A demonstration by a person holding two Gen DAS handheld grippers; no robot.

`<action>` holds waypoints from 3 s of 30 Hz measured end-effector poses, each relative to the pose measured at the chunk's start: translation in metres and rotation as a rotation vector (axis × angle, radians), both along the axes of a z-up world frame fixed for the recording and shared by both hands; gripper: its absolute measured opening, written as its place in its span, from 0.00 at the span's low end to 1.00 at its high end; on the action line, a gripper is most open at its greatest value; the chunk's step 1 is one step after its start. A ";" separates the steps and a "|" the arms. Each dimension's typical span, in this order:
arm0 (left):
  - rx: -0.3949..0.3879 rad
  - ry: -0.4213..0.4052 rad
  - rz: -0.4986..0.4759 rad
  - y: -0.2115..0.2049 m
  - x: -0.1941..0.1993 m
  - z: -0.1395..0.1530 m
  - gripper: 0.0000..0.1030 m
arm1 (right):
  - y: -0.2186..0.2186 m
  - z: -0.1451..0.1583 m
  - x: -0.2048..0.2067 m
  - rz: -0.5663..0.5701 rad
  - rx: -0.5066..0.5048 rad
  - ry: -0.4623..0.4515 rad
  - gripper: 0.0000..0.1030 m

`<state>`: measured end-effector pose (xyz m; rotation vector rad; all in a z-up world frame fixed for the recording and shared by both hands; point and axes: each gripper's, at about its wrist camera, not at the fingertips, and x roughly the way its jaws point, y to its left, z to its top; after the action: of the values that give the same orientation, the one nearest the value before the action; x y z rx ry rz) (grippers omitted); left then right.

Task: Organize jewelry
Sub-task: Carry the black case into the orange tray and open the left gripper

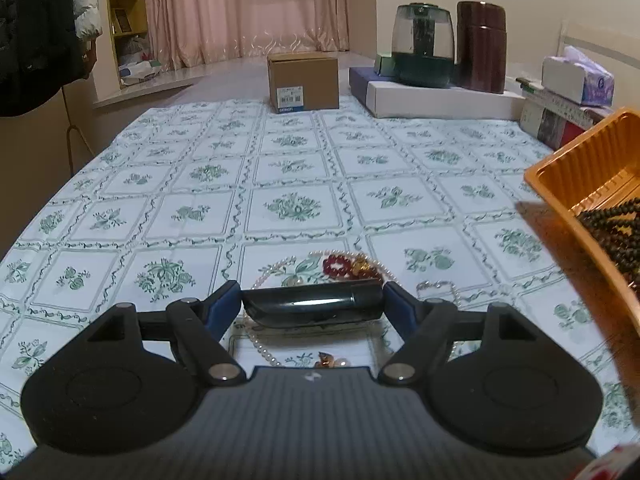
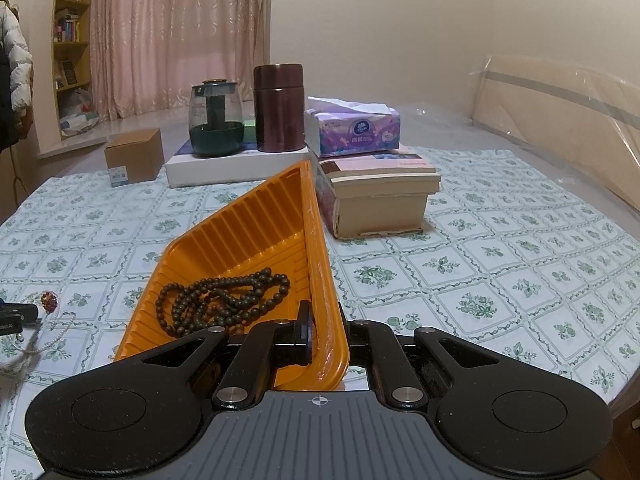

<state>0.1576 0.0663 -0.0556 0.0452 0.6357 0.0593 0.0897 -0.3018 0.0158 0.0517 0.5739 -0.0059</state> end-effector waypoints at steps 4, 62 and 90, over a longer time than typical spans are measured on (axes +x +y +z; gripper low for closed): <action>-0.002 -0.009 -0.009 -0.006 -0.003 0.011 0.73 | 0.000 0.000 -0.001 0.003 0.003 -0.002 0.08; -0.125 -0.003 -0.436 -0.167 -0.016 0.059 0.73 | 0.000 0.001 -0.003 0.014 0.035 -0.002 0.08; -0.161 -0.005 -0.427 -0.138 -0.024 0.049 0.73 | -0.006 -0.003 -0.002 0.011 0.036 0.001 0.08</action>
<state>0.1336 -0.0718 -0.0069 0.0244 0.6130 -0.4037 0.0875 -0.3077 0.0129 0.0833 0.5750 0.0155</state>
